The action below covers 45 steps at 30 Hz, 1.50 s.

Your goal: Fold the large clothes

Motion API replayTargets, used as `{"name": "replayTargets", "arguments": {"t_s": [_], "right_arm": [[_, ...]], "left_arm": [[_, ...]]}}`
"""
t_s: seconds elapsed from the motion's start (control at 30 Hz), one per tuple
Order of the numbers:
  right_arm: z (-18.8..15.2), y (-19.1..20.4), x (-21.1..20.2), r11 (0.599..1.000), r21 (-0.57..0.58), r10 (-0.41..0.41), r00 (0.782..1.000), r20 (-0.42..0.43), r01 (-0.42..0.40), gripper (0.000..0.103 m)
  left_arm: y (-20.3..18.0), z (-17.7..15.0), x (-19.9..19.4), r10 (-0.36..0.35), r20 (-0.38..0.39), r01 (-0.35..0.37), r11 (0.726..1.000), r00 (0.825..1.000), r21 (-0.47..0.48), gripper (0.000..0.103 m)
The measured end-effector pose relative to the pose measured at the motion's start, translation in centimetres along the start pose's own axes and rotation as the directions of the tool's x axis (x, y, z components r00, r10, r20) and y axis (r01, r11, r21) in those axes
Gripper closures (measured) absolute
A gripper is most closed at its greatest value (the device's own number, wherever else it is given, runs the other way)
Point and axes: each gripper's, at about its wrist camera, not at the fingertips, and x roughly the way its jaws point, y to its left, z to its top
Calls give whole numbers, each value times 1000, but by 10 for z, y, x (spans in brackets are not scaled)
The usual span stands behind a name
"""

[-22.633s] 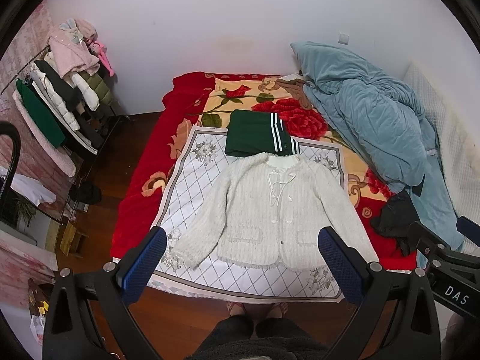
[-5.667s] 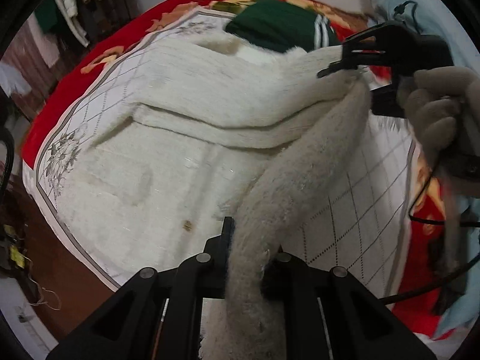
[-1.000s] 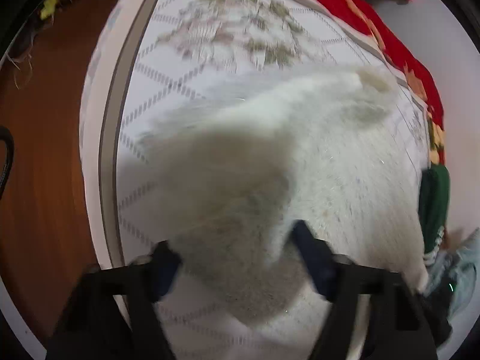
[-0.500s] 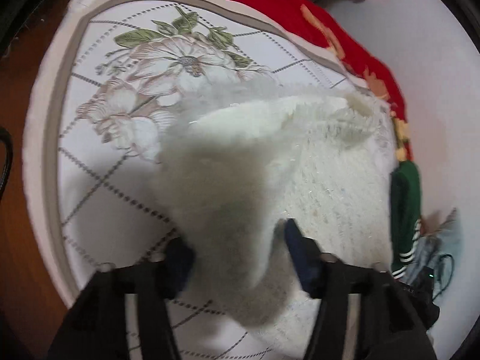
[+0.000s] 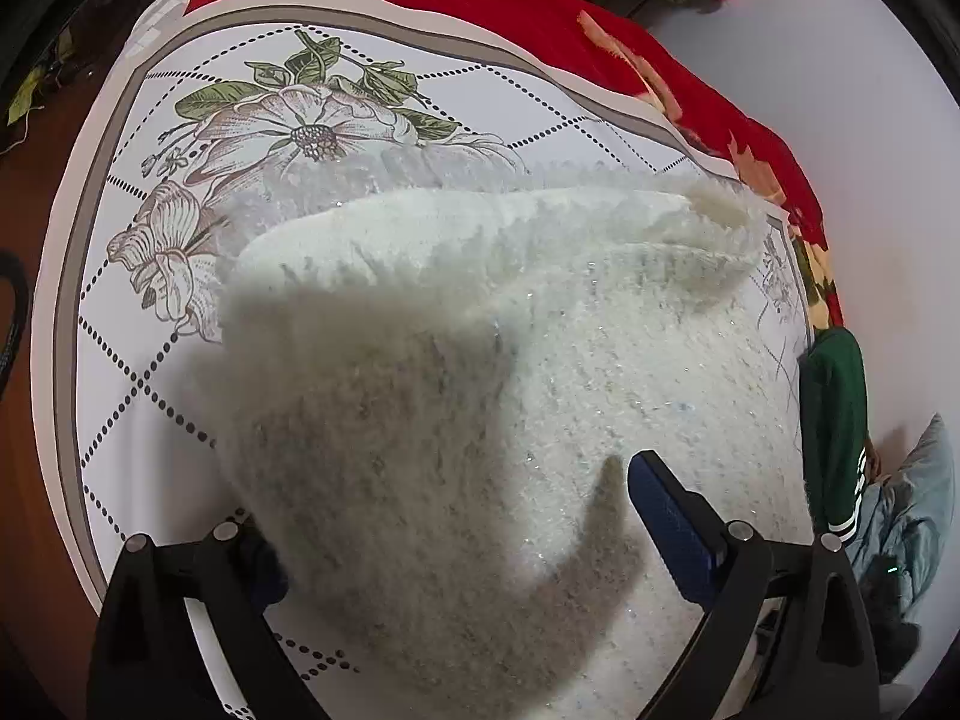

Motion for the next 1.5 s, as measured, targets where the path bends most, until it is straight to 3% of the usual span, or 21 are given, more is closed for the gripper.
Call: {"name": "replayTargets", "arguments": {"t_s": [0.07, 0.13, 0.2, 0.23, 0.3, 0.33, 0.43, 0.5, 0.57, 0.6, 0.63, 0.7, 0.83, 0.9, 1.0, 1.07, 1.17, 1.23, 1.37, 1.43, 1.5], "right_arm": [[-10, 16, -25, 998, -70, -3, 998, 61, 7, 68], [-20, 34, -40, 988, -150, 62, 994, 87, -48, 68], [-24, 51, -32, 975, -195, 122, 990, 74, -105, 68], [-20, 57, -14, 975, -208, 88, 994, 69, -72, 68], [-8, 68, 27, 979, -200, 37, 998, 60, -24, 69], [-2, 62, 34, 986, -155, 75, 996, 55, -66, 69], [2, 58, 16, 990, -94, 103, 995, -9, -103, 67], [-4, 49, 0, 983, -75, 165, 986, 0, -165, 67], [-20, 33, -23, 977, -72, 202, 978, 43, -198, 63], [-28, 21, -37, 977, -76, 204, 976, 70, -199, 55], [-41, 7, -53, 978, -83, 201, 974, 106, -193, 52], [-62, -18, -66, 982, -74, 182, 970, 160, -172, 50], [-103, -80, -83, 998, -1, 57, 964, 261, -59, 33], [-110, -102, -63, 999, 28, 38, 971, 235, -46, 32], [-113, -121, -21, 993, 51, 102, 986, 129, -109, 32], [-115, -123, 5, 981, 54, 183, 979, 89, -188, 33], [-112, -115, 32, 962, 55, 261, 962, 85, -266, 33], [-112, -105, 36, 961, 20, 274, 957, 94, -277, 34], [-114, -106, 38, 953, -3, 302, 950, 84, -302, 35], [-114, -110, 39, 950, -1, 312, 947, 80, -313, 35], [-111, -113, 42, 940, 12, 338, 938, 72, -340, 35]], "left_arm": [[3, 2, -2, -17, 4, 17, 999, 1000, -29, 6], [5, 3, -3, -29, 6, 29, 998, 1000, -58, 6], [7, 3, -4, -32, 9, 32, 997, 999, -72, 6], [7, 3, -4, -30, 11, 30, 997, 1000, -72, 6], [6, 2, -5, -20, 12, 21, 998, 1000, -62, 6], [4, 3, -5, -15, 12, 15, 998, 1000, -56, 6], [4, 5, -5, -13, 9, 14, 998, 1000, -64, 6], [3, 7, -4, -5, 18, 6, 998, 1000, -70, 6], [-5, 8, -3, 37, 41, -35, 998, 998, -46, 22], [-8, 9, -4, 86, 58, -85, 996, 995, -19, 51], [-11, 10, -4, 103, 74, -104, 995, 992, 1, 73], [-15, 14, -4, 96, 89, -98, 995, 991, 20, 83], [-28, 24, -21, 76, 145, -85, 995, 986, 57, 88], [-37, 31, -38, 48, 182, -64, 994, 982, 84, 88], [-59, 39, -70, 11, 251, -55, 984, 968, 170, 89], [-77, 40, -87, -10, 300, -71, 963, 954, 260, 89], [-111, 26, -112, -74, 340, -88, 894, 937, 439, 89], [-138, 4, -123, -137, 326, -81, 814, 935, 576, 89], [-176, -65, -125, -254, 187, -2, 589, 949, 808, 89], [-188, -108, -117, -282, 69, 72, 460, 957, 885, 89], [-191, -145, -107, -289, -58, 164, 357, 956, 920, 89]]}}
